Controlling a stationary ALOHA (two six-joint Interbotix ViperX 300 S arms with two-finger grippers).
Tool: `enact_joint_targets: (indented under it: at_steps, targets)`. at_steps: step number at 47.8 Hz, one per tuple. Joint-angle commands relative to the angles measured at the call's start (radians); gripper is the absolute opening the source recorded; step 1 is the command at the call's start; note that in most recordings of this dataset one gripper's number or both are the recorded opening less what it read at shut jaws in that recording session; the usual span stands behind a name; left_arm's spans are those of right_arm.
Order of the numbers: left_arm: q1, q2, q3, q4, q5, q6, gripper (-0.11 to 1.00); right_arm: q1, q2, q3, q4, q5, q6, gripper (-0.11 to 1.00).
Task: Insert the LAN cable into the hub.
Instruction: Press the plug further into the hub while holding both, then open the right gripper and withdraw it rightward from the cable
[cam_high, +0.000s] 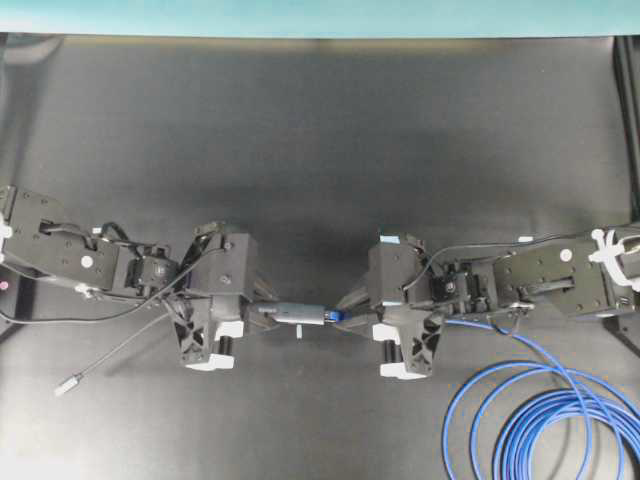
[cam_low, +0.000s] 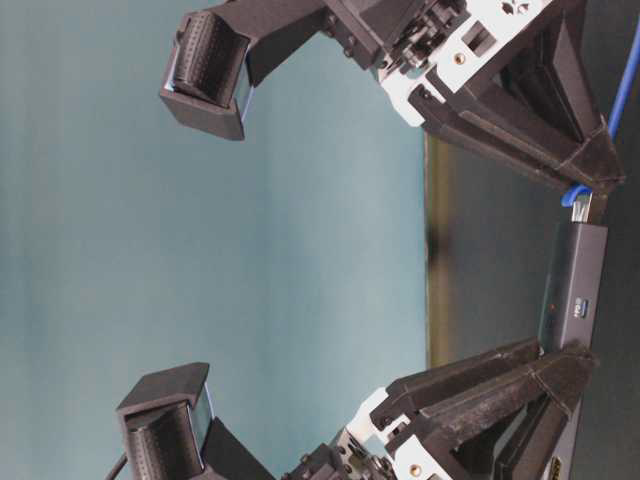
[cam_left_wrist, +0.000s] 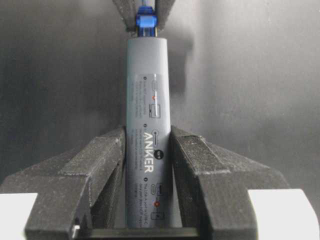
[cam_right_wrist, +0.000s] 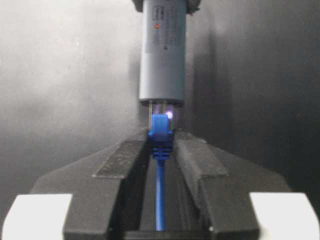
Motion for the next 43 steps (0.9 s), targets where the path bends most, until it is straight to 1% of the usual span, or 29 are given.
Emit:
enact_joint_targets:
  at_steps: [1, 9, 25, 38, 42, 43]
  targets:
    - [0.011, -0.005, -0.032, 0.003, -0.015, 0.002, 0.28, -0.006, -0.002, -0.044, -0.003, -0.011, -0.011, 0.14]
    - [0.012, 0.002, -0.037, 0.003, -0.037, 0.002, 0.28, -0.011, 0.005, -0.058, -0.003, -0.011, -0.012, 0.14]
    - [0.012, 0.002, -0.014, 0.003, -0.021, 0.002, 0.28, -0.012, 0.000, -0.054, -0.003, 0.011, 0.002, 0.14]
    - [0.014, 0.003, -0.020, 0.003, 0.006, 0.002, 0.28, -0.018, 0.008, -0.049, 0.000, 0.037, 0.005, 0.14]
    - [0.014, 0.003, -0.018, 0.003, 0.014, -0.002, 0.28, -0.018, 0.008, -0.048, 0.000, 0.038, 0.008, 0.15]
    - [0.015, 0.002, -0.018, 0.003, 0.014, -0.002, 0.28, -0.018, 0.006, -0.046, 0.002, 0.038, 0.008, 0.17]
